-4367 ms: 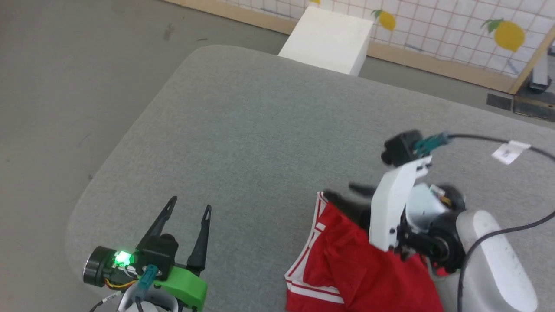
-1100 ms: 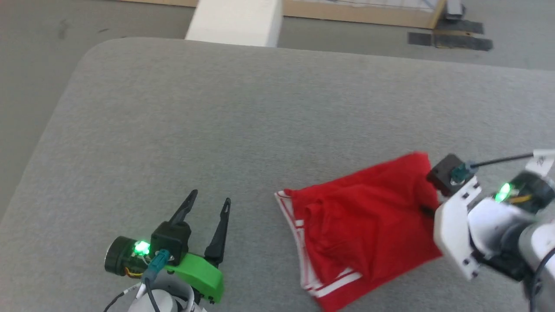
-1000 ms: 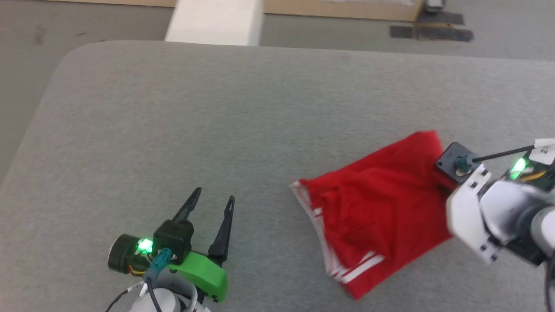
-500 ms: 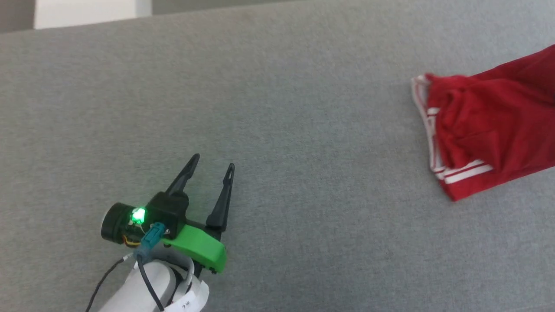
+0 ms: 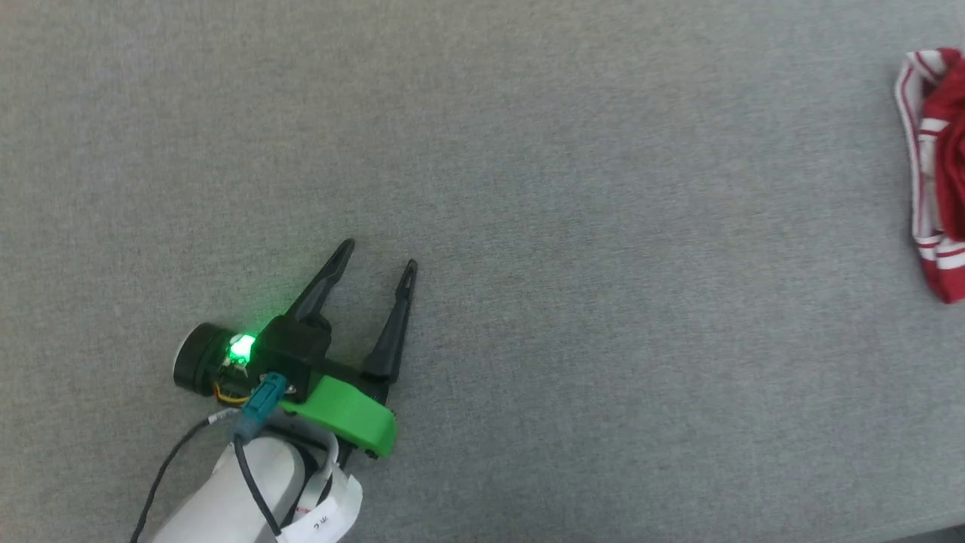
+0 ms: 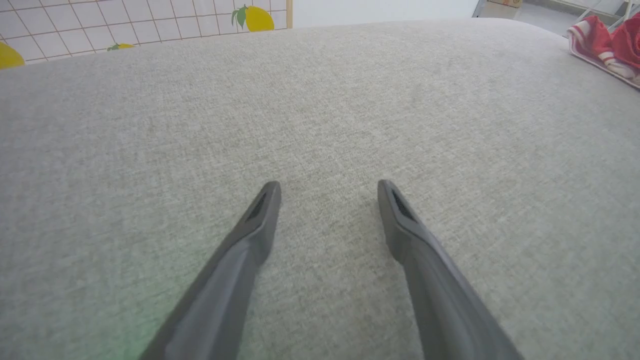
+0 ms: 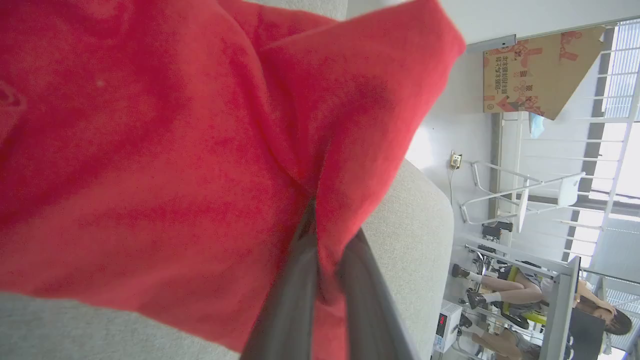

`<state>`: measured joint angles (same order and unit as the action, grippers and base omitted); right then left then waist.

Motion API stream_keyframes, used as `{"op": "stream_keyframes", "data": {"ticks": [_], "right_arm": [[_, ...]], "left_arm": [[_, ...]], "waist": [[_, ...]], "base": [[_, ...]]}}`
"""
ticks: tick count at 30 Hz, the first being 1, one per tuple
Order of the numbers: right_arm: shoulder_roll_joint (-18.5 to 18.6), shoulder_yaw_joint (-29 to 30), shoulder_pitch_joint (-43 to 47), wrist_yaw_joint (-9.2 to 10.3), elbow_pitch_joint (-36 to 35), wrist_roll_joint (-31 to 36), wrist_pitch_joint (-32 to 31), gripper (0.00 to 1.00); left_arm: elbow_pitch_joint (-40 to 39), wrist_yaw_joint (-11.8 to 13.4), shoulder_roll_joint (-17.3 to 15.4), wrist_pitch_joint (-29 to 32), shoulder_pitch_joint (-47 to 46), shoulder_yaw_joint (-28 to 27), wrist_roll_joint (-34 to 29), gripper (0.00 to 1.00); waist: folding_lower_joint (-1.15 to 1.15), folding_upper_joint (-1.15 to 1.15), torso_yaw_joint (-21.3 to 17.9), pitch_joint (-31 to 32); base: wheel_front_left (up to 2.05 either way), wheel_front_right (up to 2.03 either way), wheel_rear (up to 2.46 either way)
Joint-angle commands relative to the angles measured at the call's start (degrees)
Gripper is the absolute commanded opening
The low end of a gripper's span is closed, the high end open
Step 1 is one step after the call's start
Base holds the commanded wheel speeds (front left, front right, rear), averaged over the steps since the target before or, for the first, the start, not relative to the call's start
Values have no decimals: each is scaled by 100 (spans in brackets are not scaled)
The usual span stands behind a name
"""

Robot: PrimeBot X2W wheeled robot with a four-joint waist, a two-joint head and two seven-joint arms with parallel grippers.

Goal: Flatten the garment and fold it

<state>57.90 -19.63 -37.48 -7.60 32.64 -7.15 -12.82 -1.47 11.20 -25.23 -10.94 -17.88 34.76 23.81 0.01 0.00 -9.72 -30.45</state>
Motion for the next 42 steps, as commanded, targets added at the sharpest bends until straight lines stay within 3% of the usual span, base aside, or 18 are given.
{"op": "stream_keyframes", "data": {"ticks": [1,10,11,12,14,18,31,42], "right_arm": [[-45,129,55,11,64,157,103,0],[-387,904,56,11,589,834,264,0],[-430,959,63,11,632,878,232,40],[-476,1009,72,11,666,940,213,100],[-584,1157,67,11,632,1166,407,100],[-792,1080,5,11,504,1010,672,100],[-1369,347,-75,11,-754,-780,1672,100],[-2301,821,1110,11,-1728,-1496,2275,100]], "left_arm": [[36,0,-54,-7,-85,4,-33,100],[119,6,-26,-57,-149,28,-33,100],[139,9,-22,-64,-148,24,-25,100],[164,10,-18,-74,-147,21,-15,100],[269,15,5,-122,-116,1,37,100],[396,20,18,-175,-10,-21,112,100],[329,250,-49,-261,551,-478,640,100],[-51,509,-404,22,827,-623,661,100]], "waist": [[-1,0,139,-181],[-1,0,229,-220],[-1,0,228,-188],[-1,0,227,-140],[-1,0,209,126],[-1,0,194,580],[-1,0,444,2123],[-1,0,812,2811]], "base": [[0,0,0],[0,0,0],[0,0,0],[0,0,0],[0,0,0],[0,0,0],[0,0,0],[0,0,0]]}}
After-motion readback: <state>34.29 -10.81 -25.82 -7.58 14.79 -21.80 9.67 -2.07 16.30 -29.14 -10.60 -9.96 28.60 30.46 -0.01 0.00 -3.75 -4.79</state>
